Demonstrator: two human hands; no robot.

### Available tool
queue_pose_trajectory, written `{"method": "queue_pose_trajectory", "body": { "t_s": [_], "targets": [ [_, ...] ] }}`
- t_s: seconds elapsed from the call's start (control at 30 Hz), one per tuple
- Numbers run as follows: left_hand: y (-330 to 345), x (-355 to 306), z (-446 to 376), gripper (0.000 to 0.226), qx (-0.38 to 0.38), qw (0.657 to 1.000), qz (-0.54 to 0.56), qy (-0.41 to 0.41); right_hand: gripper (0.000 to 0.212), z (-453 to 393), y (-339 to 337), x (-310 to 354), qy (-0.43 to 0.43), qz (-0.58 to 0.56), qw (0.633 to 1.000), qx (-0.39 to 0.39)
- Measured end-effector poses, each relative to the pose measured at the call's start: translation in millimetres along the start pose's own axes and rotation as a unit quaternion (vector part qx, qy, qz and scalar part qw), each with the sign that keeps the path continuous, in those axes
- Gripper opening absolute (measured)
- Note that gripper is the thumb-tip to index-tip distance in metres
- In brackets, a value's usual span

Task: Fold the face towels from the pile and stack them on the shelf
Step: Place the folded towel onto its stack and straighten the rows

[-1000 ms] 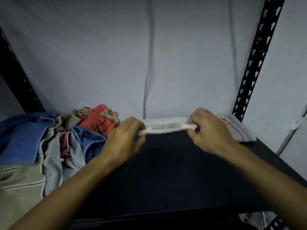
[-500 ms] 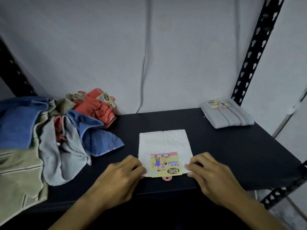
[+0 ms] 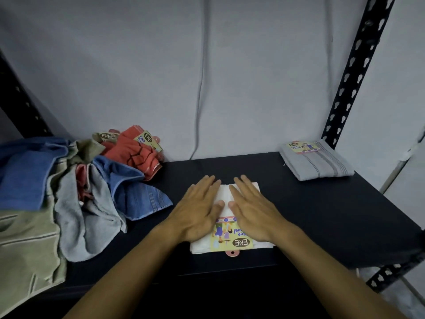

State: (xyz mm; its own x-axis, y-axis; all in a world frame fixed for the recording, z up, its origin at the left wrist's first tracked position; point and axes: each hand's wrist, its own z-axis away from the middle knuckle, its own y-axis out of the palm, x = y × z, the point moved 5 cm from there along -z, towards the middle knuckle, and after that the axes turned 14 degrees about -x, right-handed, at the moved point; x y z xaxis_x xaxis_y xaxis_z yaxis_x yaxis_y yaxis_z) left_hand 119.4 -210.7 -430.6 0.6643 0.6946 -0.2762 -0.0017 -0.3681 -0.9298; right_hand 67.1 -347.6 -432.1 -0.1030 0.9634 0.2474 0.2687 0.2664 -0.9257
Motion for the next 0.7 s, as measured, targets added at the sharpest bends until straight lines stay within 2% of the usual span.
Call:
{"method": "queue_pose_trajectory", "body": {
  "t_s": [0.07,0.2,0.5,0.7],
  "targets": [
    [13.4,4.2,-5.0,0.063,0.047,0.998,-0.029,0.003,0.059,-5.8,14.1,-2.5,0.015,-0.002,0.999,0.051],
    [25.0,15.7,-5.1,0.063,0.09,0.995,-0.045,0.001,0.06,-8.8,26.9,-12.0,0.027,-0.004,0.996,0.086],
    [20.6,28.4,-0.7,0.059,0.095,0.991,-0.089,-0.017,0.061,-8.7,27.6,-13.9,0.022,0.004,0.995,0.099],
    [1.0,3.8,7.9,0.066,0.051,0.976,-0.211,-0.006,0.06,-25.6,16.4,-22.1,-0.069,0.022,0.983,0.171]
  ]
}}
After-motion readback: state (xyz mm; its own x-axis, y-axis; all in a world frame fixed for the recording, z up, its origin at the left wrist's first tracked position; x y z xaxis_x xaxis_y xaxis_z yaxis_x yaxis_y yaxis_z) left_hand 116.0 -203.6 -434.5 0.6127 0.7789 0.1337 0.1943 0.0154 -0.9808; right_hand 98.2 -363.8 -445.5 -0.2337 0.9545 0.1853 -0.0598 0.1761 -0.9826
